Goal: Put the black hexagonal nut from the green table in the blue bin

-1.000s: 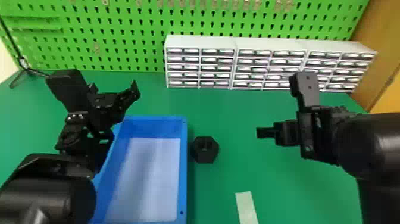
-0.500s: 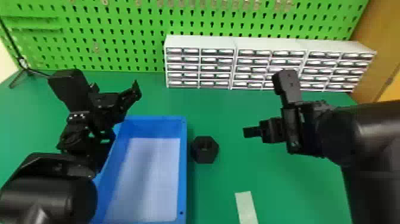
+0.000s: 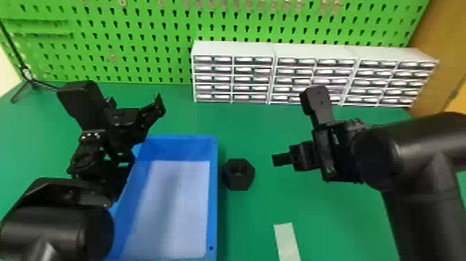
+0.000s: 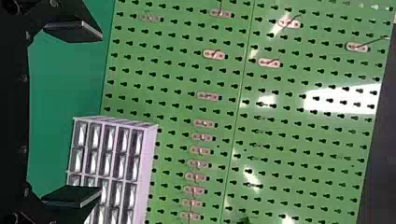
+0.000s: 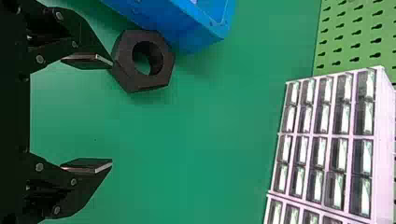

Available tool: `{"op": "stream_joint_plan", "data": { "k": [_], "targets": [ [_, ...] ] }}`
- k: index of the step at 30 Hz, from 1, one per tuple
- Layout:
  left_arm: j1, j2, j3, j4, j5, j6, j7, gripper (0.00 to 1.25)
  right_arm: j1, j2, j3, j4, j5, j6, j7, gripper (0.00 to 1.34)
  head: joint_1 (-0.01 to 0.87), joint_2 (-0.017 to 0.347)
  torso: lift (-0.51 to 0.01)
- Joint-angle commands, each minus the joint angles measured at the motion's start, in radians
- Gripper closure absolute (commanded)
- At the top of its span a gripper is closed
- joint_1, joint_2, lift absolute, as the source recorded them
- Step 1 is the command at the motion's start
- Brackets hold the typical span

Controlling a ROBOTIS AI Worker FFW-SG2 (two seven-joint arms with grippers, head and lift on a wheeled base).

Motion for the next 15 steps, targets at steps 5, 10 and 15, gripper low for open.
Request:
{"op": "stream_joint_plan", "data": {
  "k": [5, 10, 15],
  "targets": [
    [-0.002, 0.000, 0.000, 0.002, 0.000, 0.000, 0.000, 0.13, -0.005, 0.000, 0.014, 0.014, -0.013, 0.001, 0.000, 0.51, 0.692, 0.008, -0.097],
    [-0.002, 0.000, 0.000, 0.000, 0.000, 0.000, 0.000, 0.13, -0.006, -0.002, 0.014, 0.016, -0.018, 0.001, 0.000, 0.51, 0.692, 0.008, -0.097],
    [-0.002, 0.000, 0.000, 0.002, 0.000, 0.000, 0.000, 0.13, -0.005, -0.002, 0.014, 0.019, -0.019, 0.001, 0.000, 0.51, 0.692, 0.008, -0.097]
  ]
}}
